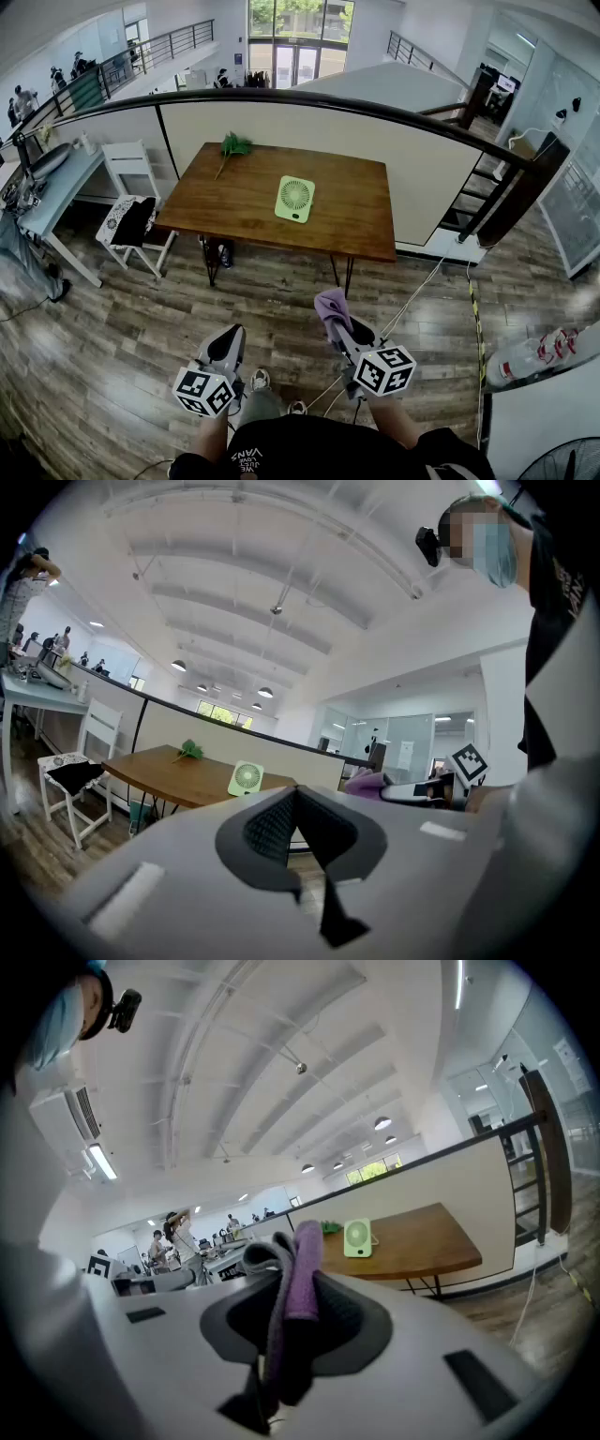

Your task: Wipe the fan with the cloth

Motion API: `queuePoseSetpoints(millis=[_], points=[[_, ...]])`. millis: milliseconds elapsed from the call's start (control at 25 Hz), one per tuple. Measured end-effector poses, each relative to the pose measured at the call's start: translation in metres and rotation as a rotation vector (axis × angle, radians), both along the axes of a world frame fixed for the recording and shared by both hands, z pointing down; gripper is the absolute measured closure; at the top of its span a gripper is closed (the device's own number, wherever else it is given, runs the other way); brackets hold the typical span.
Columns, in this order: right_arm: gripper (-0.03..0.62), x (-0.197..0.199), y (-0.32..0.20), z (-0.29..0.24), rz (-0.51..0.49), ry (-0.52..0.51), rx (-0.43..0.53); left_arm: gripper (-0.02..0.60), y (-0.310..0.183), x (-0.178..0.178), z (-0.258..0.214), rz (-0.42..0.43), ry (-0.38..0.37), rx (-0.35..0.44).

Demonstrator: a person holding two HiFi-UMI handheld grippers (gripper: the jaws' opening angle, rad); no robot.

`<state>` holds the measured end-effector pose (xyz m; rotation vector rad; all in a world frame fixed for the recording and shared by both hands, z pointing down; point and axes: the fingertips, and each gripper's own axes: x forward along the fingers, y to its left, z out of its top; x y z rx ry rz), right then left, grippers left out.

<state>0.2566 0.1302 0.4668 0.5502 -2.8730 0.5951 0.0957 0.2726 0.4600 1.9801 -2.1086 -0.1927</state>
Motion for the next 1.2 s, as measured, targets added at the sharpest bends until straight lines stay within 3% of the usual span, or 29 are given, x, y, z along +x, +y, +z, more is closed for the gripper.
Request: queuePoseSetpoints(millis=[360, 480, 1200], points=[[0.497, -0.018, -0.016, 0.010, -0.002, 0.007, -0.031, 0.571, -0.025, -0.011, 0.008, 0.056, 0.028, 0.012], [0.497, -0.031, -0.027, 0.012, 0.019, 0.000, -0.050, 0.569, -0.040, -0.023, 0.017, 0.082, 0.025, -0.027], [0.497, -0.156, -0.058, 0.016, 0.249, 0.004, -0.099, 0.544, -0.113, -0.159, 0.022, 0.368, 0.059, -0.077]])
